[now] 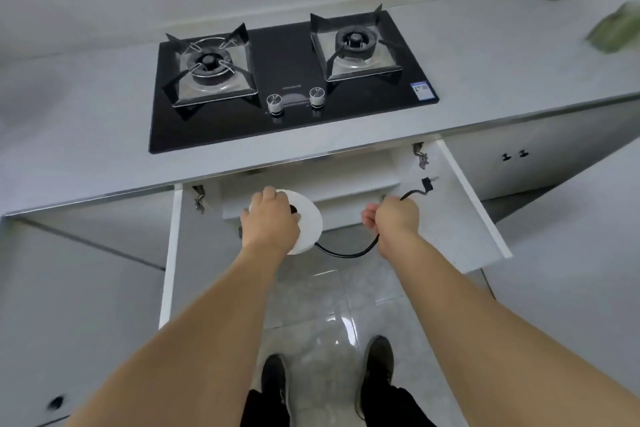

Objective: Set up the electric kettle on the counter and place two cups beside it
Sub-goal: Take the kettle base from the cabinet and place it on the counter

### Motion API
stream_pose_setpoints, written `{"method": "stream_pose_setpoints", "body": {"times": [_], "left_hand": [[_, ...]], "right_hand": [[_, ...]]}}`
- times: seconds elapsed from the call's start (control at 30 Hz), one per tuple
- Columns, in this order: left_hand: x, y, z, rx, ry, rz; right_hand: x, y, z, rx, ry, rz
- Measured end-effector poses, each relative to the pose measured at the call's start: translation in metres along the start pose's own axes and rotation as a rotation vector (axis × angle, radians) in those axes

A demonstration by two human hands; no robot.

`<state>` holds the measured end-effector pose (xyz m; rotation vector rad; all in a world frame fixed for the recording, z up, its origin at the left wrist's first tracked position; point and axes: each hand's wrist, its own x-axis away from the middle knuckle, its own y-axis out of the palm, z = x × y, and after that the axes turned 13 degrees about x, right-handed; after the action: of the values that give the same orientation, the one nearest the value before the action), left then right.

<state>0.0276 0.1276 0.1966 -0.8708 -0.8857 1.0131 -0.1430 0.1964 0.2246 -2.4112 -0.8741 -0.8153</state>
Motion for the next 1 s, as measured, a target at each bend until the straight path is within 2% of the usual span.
{"method": "stream_pose_setpoints", "body": {"times": [0.13, 0.3, 0.4, 0.53, 0.77, 1.0], "left_hand": [[0.010, -0.039, -0.043, 0.024, 0.002, 0.063], [0.026, -0.096, -0.131, 0.090, -0.014, 0.100], [0.032, -0.137, -0.180, 0.113, -0.084, 0.151], [0.030, -0.178, -0.220, 0.146, -0.132, 0.234], [0.012, -0.225, -0.291, 0.083, -0.242, 0.397], [-0.061, -0.259, -0.382, 0.046, -0.358, 0.446]], "right_hand": [[0.049, 0.042, -0.006, -0.071, -0.102, 0.011], [0.122, 0.115, 0.003, 0.087, -0.384, -0.009], [0.159, 0.159, 0.001, 0.167, -0.493, -0.040], [0.184, 0.199, -0.016, 0.147, -0.556, -0.131], [0.198, 0.298, -0.048, 0.224, -0.578, -0.436], [0.189, 0.440, -0.060, 0.332, -0.630, -0.481]]}}
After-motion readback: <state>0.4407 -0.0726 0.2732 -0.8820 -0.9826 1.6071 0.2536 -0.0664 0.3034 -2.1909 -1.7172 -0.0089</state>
